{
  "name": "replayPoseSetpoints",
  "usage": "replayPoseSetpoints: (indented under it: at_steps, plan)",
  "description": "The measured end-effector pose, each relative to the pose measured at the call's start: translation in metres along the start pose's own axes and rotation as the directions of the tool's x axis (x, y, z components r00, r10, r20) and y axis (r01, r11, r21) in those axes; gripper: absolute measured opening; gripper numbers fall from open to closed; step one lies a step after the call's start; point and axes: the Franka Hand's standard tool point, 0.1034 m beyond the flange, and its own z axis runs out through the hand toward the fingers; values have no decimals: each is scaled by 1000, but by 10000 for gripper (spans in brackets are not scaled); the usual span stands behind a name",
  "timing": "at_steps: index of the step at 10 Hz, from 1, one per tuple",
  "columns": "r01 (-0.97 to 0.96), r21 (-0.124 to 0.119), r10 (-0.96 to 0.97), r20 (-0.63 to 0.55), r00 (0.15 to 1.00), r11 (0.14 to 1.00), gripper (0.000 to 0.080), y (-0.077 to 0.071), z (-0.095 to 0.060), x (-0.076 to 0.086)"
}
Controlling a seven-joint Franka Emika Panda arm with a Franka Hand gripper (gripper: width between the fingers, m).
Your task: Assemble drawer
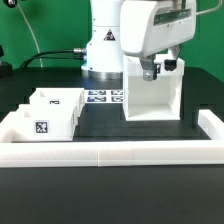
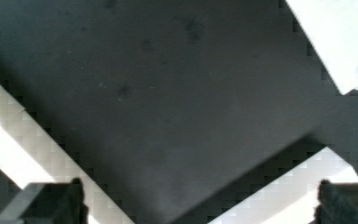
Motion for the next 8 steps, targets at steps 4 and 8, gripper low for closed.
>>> replayPoseSetpoints:
  at_steps: [4, 8]
  plan:
    - [0, 0, 0, 0, 1000, 1000, 650, 0, 0, 0]
    - [-137, -3, 137, 0, 991, 991, 650, -18, -4, -11]
